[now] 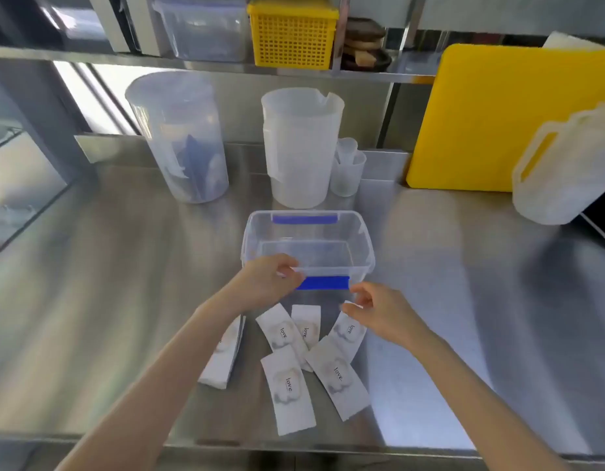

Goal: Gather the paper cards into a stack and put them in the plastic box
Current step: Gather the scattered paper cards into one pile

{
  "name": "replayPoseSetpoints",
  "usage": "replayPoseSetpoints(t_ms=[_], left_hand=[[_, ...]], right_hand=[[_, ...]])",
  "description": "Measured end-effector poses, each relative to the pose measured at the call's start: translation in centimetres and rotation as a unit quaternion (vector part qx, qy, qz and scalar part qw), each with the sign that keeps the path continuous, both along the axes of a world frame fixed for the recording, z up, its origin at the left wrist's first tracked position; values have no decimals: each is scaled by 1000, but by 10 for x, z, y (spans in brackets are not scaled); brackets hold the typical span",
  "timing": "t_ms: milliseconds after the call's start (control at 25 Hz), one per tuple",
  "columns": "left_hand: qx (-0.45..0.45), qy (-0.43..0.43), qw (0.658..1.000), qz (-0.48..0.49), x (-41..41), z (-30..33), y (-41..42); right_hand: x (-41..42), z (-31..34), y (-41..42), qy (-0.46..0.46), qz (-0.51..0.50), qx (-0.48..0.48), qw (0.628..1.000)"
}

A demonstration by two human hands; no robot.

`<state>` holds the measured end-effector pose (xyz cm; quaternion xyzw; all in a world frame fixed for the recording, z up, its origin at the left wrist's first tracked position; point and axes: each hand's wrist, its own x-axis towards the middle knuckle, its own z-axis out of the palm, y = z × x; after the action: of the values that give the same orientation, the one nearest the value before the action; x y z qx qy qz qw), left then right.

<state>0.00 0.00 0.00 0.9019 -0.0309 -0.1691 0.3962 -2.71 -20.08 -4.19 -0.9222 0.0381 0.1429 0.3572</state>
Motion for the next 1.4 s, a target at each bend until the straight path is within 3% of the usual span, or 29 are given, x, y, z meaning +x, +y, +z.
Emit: replayPoseSetpoints(t_ms=[280, 520, 920, 1000, 1160, 1240, 1320, 1400], left_hand=[[63, 74, 995, -30, -21, -69, -25], [145, 86, 982, -80, -31, -115, -46], [191, 61, 976, -84, -29, -142, -57], [140, 71, 986, -62, -28, -139, -54], [-68, 151, 986, 29, -31, -126, -42], [-180, 167, 964, 98, -35, -121, -38], [-301, 204, 918, 159, -42, -113, -34], [-358, 226, 891, 162, -50, -107, -28]], right_hand=[[-30, -65, 15, 91, -19, -61, 994], [-43, -94, 19, 89, -15, -166, 982], [-45, -98, 18, 92, -16, -140, 986], [-46, -94, 17, 83, -38, -81, 993], [-45, -83, 15, 50, -90, 70, 992], [-46, -78, 18, 46, -107, 135, 984], [-47, -73, 28, 47, -129, 210, 968], [-46, -70, 40, 42, -129, 241, 961]])
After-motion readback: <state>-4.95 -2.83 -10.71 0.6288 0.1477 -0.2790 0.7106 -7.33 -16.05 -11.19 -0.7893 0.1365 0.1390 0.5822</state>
